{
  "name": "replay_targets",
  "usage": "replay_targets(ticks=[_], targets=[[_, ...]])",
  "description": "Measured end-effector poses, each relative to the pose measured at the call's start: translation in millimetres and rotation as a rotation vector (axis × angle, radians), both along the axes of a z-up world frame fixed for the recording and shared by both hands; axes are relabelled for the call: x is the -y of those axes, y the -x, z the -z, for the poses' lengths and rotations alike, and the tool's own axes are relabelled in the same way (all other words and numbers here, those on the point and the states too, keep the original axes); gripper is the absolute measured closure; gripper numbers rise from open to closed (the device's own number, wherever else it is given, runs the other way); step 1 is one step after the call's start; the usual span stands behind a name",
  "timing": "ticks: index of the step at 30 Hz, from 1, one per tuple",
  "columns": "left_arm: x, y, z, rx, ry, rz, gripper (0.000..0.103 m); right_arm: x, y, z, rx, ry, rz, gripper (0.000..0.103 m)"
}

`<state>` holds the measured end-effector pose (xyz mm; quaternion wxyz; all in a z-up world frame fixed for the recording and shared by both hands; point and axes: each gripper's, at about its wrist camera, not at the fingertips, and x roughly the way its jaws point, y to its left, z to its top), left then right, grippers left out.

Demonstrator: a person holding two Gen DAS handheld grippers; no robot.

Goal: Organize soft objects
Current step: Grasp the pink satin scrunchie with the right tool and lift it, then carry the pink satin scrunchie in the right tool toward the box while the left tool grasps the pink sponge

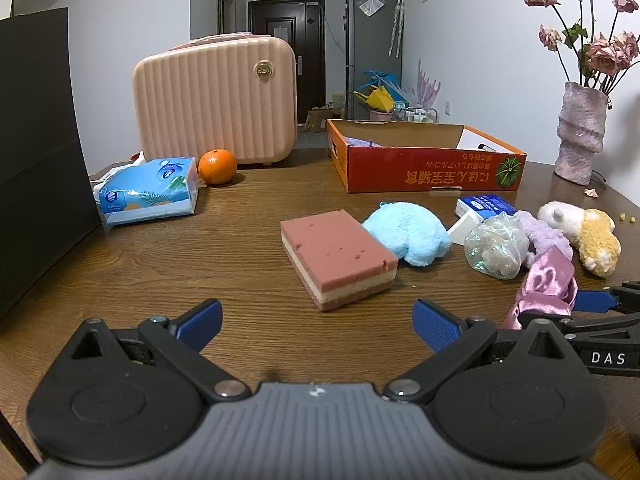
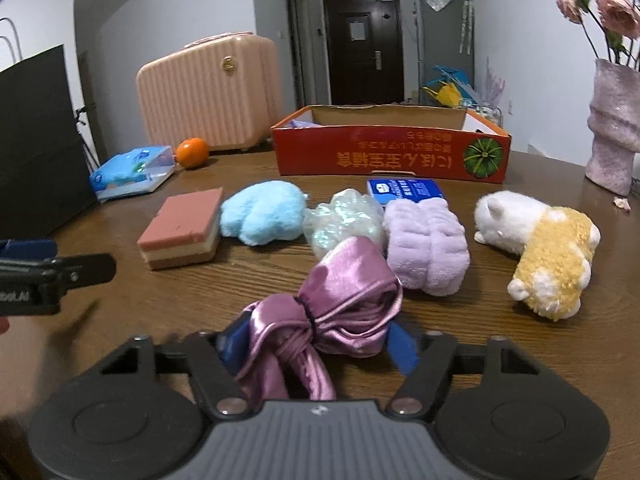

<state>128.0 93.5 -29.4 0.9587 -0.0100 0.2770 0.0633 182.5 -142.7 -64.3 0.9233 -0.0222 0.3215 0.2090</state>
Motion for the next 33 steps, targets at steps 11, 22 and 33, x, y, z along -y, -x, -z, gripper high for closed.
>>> replay_targets(ticks=[11,22,33], targets=[[0.9,5.6,0.7,0.004,0.008,-0.014,0.0,-2.1,13.2,-6.5,0.033,-0.033,-0.054,0.071],[1.8,15.0,-6.9,0.044,-0.003,-0.037,0.0,11.7,24.8,-25.0,0.139,-0.104,-0.047,0.072],[3.6,14.7,-14.0,0.057,-0.016,-0.065,0.0,24.1,22.3,-45.1,0.212,-0.136,-0.05,0.072]])
